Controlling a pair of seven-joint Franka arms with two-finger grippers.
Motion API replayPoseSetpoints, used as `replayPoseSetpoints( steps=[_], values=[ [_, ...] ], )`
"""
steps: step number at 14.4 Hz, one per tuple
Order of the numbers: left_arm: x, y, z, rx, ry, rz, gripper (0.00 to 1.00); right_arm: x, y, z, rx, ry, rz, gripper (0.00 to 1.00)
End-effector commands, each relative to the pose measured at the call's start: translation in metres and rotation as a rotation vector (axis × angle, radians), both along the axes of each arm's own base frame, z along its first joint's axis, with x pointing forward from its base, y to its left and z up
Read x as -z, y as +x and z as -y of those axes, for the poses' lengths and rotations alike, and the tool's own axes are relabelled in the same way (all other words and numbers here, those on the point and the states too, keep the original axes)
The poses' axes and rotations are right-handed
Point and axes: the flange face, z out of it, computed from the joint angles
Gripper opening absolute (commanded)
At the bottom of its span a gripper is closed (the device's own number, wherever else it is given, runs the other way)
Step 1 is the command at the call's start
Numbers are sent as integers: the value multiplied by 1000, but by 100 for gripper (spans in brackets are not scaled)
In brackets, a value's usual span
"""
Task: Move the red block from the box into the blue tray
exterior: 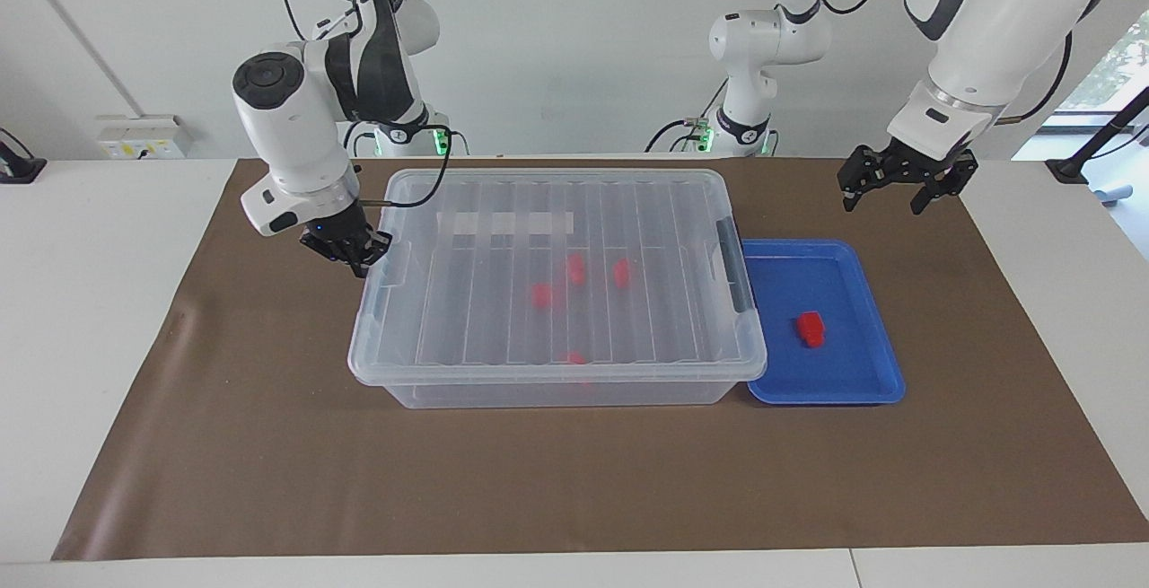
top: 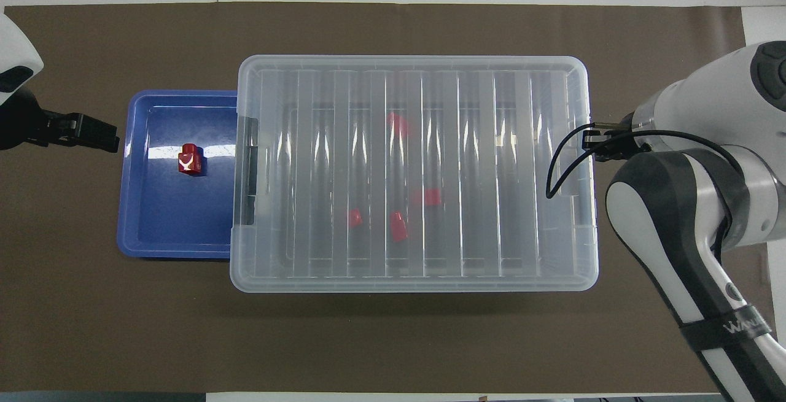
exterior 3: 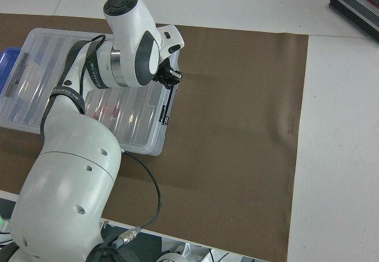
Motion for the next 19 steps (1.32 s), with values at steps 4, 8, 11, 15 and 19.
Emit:
replayPoseSetpoints(
  steps=[4,8,11,15,19],
  values=[
    [3,-11,-20,10,-26,-18,100,-7,-6,12,14,19,-20,0],
    [-4,-16,-19,5,-29,-6,100,-49,-3,36,-21,54,-30,100],
    [-8,-17,-18,4,-31,3,100,-94,-5,56,2,59,-38,100],
    [-13,-16,-18,-2,-59,11,100,-137,-21,105,-21,71,-65,100],
    [-14,-18,-15,6,-58,8,100,-134,-31,141,-31,80,-74,100]
  ],
)
